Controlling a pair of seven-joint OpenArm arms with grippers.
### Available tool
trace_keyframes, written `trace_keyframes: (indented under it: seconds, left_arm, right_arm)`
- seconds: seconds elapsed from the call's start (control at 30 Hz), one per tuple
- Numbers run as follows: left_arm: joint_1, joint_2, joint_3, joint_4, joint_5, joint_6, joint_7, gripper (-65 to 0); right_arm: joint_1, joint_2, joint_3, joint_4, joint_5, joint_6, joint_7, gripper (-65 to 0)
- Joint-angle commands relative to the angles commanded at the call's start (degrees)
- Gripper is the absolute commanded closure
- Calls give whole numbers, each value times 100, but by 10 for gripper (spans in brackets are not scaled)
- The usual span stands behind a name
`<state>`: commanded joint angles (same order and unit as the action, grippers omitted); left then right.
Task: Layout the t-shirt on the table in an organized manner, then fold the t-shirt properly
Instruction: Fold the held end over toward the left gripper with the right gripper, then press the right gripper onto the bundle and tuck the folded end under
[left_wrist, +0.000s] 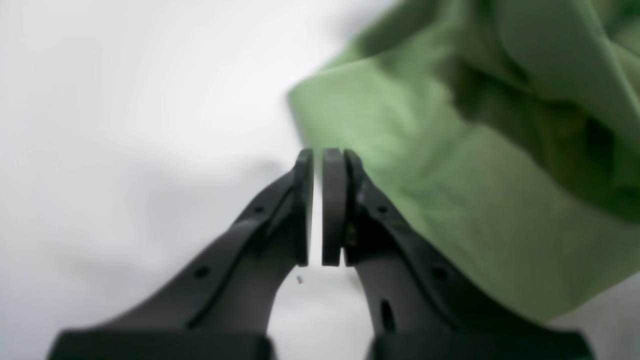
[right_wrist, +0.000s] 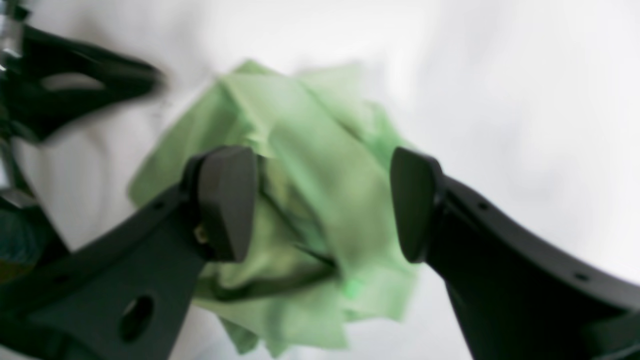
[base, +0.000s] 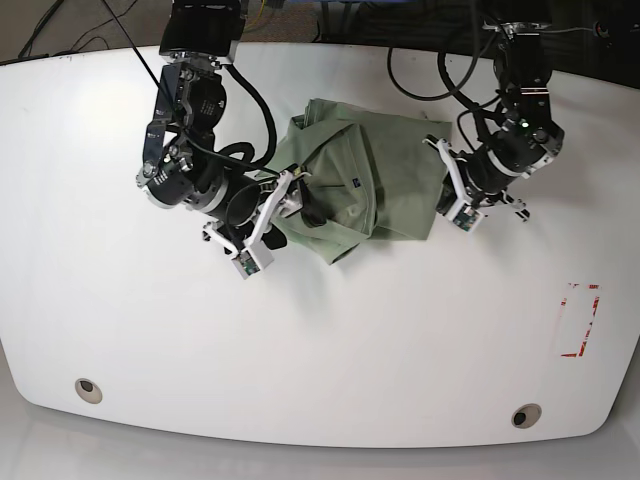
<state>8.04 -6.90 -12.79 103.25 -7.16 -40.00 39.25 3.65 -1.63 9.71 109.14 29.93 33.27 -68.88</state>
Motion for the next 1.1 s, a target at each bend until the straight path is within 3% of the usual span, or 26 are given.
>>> trace_keyframes:
  seconds: [0.13, 0.23, 0.37, 0.67, 0.9, 1.1]
  left_arm:
    - [0, -299, -26, -369, -176, 0, -35, -25]
    - [0, -396, -26, -545, -176, 0, -246, -25]
    - [114, -404, -9, -686, -167, 0, -738, -25]
    - [123, -422, 290, -1196, -149, 0, -1398, -25]
    - [132, -527, 747, -1582, -149, 0, -1697, -25]
    - [202, -519, 826, -1749, -149, 0, -1829, -25]
  right_arm:
    - [9, 79, 123, 0, 0, 9, 9, -407]
    - [18, 141, 132, 0, -26, 141, 44, -407]
    - [-18, 237, 97, 9, -229, 281, 299, -407]
    - [-35, 237, 79, 9, -782, 290, 668, -407]
    - [-44, 290, 44, 35, -730, 299, 659, -407]
    - [-264, 237, -484, 97, -738, 448, 668, -407]
